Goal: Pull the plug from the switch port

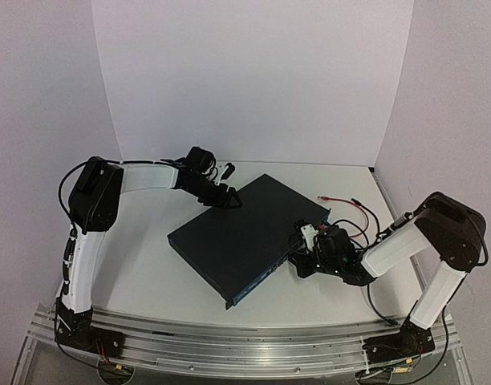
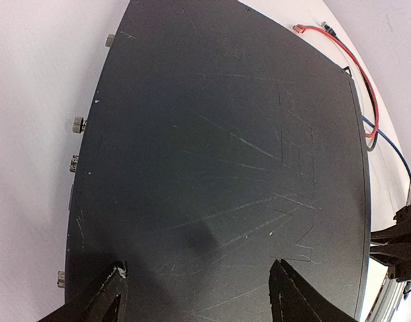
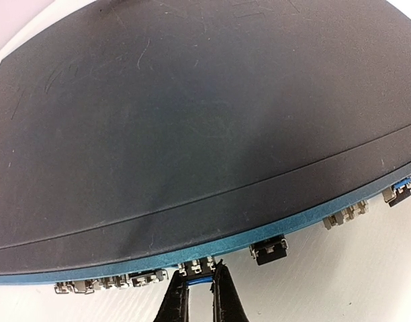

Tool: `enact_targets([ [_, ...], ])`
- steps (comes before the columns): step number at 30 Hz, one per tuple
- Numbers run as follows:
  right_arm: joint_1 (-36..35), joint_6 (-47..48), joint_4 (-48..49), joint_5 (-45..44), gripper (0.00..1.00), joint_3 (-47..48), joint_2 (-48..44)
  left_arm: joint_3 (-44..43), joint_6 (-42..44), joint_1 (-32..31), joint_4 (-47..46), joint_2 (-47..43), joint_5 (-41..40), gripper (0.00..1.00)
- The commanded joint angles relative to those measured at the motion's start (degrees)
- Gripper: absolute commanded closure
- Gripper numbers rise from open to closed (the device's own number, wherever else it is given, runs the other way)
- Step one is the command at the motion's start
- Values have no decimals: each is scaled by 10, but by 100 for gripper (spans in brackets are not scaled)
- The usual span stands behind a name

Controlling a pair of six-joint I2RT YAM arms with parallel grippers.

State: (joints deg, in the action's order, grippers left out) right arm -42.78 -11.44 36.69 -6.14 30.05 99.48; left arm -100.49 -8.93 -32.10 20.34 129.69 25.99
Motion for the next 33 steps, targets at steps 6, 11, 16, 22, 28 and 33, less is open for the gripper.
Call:
enact_targets([
  [6,-8,3,-238,-15,100,43,12,11,0,10,86,55,-38,28],
  [11,-17,15,-410,-107,100,99,-1,7,1,10,90,58,-39,28],
  [16,-17,-62,-528,-97,100,151,-2,7,2,10,92,59,-45,28],
  [22,-14,-87,-426,-39,100,93,-17,4,3,10,89,62,-41,28],
  [28,-13,-35,-235,-34,100,-6,-41,-7,9,10,94,68,-38,28],
  [33,-13,-35,-246,-47,100,-25,-82,0,9,10,90,63,-41,28],
])
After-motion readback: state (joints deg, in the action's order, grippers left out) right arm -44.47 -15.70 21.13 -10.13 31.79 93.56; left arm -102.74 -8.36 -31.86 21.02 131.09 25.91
